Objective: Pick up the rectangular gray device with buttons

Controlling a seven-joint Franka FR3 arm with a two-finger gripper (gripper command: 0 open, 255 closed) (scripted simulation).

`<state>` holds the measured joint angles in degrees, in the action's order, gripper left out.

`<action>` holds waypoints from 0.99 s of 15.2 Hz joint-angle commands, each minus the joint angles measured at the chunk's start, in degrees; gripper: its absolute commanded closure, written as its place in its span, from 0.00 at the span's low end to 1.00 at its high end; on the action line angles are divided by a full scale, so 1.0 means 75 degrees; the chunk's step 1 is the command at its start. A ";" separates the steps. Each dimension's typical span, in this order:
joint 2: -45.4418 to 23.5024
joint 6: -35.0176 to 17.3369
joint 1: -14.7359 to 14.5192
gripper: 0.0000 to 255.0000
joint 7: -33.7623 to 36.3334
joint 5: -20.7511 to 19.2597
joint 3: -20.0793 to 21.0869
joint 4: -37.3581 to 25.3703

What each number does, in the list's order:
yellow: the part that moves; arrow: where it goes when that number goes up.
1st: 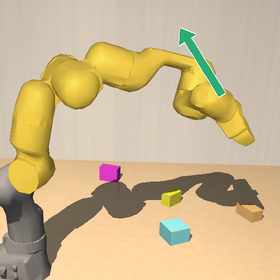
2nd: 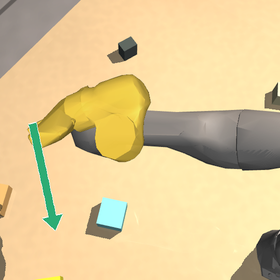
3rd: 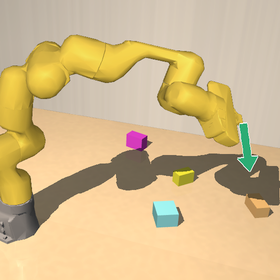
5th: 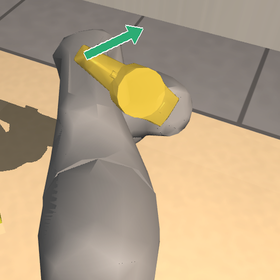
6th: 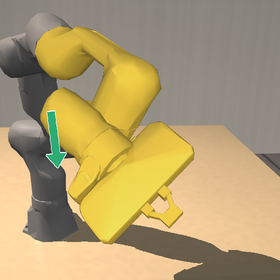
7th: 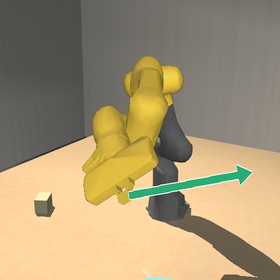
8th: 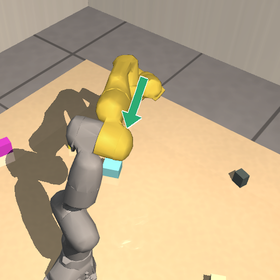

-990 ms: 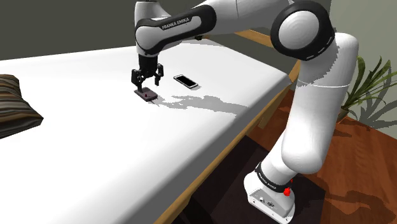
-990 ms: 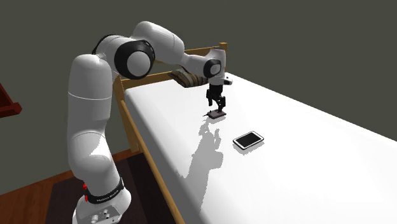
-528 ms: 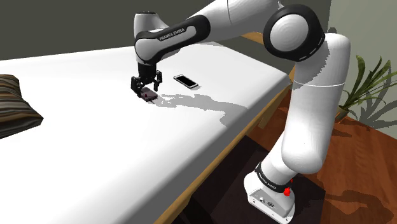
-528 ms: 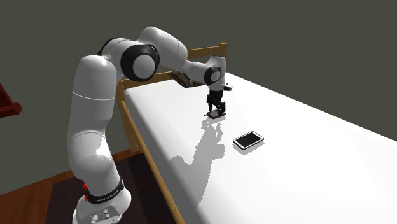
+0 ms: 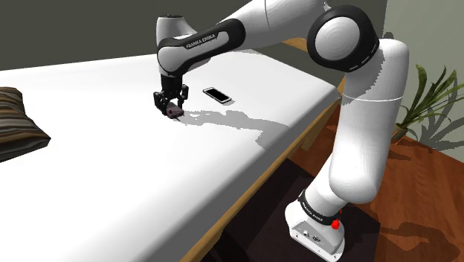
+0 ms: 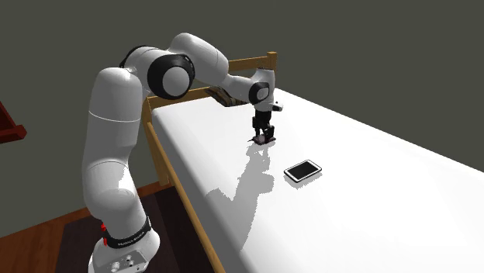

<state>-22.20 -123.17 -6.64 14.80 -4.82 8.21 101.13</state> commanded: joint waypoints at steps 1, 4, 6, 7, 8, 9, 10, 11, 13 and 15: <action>-0.0012 -0.0004 -0.0001 1.00 0.0000 0.0000 0.0000 0.0007; 0.0056 0.0081 0.0005 1.00 -0.0010 0.0012 0.0004 -0.0011; 0.0145 0.0253 0.0010 1.00 -0.0024 0.0032 0.0013 -0.0095; 0.0185 0.0341 0.0011 1.00 -0.0031 0.0041 0.0016 -0.0143; 0.0226 0.0428 0.0013 1.00 -0.0038 0.0050 0.0020 -0.0190; 0.0265 0.0516 0.0015 1.00 -0.0045 0.0058 0.0023 -0.0239; 0.0303 0.0604 0.0016 1.00 -0.0051 0.0067 0.0026 -0.0290; 0.0340 0.0693 0.0018 1.00 -0.0057 0.0075 0.0030 -0.0343; 0.0409 0.0873 0.0020 1.00 -0.0070 0.0090 0.0035 -0.0454; 0.0472 0.1054 0.0021 1.00 -0.0081 0.0105 0.0041 -0.0573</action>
<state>-18.85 -115.91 -6.47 14.21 -4.07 8.49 97.28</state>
